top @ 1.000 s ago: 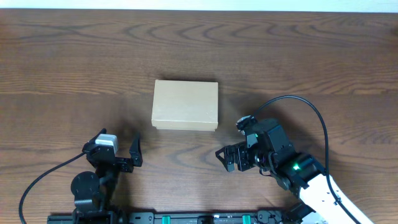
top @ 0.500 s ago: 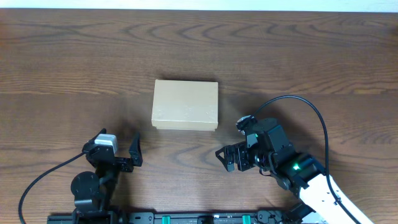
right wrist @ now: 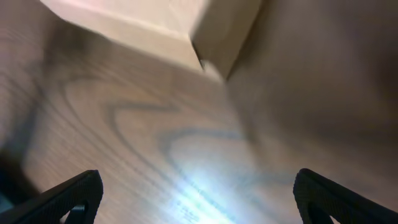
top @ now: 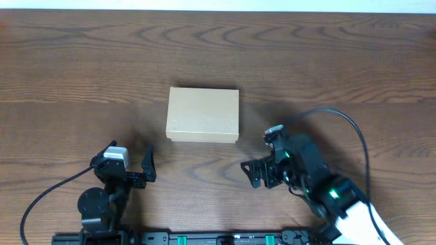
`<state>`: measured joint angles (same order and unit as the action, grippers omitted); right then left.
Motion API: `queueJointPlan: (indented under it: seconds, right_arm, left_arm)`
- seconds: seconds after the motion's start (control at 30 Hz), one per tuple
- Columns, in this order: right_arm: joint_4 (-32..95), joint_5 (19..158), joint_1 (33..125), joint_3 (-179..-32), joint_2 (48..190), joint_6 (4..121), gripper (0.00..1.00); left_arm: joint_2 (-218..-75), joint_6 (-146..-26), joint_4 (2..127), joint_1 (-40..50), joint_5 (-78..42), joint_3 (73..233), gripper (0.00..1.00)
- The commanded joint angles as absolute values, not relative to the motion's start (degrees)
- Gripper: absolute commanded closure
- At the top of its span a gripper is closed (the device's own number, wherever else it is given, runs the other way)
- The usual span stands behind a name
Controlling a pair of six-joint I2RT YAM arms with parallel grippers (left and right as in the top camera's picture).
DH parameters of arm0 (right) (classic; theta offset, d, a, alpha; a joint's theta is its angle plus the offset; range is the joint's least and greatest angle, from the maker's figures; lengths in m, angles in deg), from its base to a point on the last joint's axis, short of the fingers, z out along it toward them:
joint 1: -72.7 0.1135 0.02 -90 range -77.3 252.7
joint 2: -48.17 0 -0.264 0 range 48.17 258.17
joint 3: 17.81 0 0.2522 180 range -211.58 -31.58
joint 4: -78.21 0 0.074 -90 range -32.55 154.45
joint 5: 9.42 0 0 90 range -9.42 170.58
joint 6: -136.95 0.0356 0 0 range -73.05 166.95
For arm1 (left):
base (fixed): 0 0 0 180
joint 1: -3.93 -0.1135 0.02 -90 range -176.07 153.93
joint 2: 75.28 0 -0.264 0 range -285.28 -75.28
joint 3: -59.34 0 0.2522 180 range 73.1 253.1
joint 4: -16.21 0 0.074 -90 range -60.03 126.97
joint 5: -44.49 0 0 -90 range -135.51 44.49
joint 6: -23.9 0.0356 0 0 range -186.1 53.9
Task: Pack container
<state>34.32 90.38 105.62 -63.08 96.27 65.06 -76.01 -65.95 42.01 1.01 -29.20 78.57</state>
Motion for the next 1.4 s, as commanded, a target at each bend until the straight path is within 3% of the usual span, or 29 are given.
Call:
queueJointPlan:
  seconds: [0.0, 0.27, 0.53, 1.37]
  right_arm:
    - [34.4, 85.1, 108.6, -59.5, 86.4, 57.1, 0.01]
    - [35.6, 85.1, 113.1, -46.3, 63.8, 52.6, 0.01]
    - [40.0, 87.7, 113.3, -38.6, 51.0, 52.6, 0.01]
    - [41.0, 86.8, 113.6, -38.4, 48.5, 52.4, 0.01]
  left_arm:
    - [-75.5, -66.3, 42.1, 0.7, -29.4, 77.0, 0.05]
    - [-75.5, -66.3, 42.1, 0.7, -29.4, 77.0, 0.05]
    - [-75.5, -66.3, 42.1, 0.7, -29.4, 77.0, 0.05]
    - [-75.5, -66.3, 42.1, 0.7, -29.4, 77.0, 0.05]
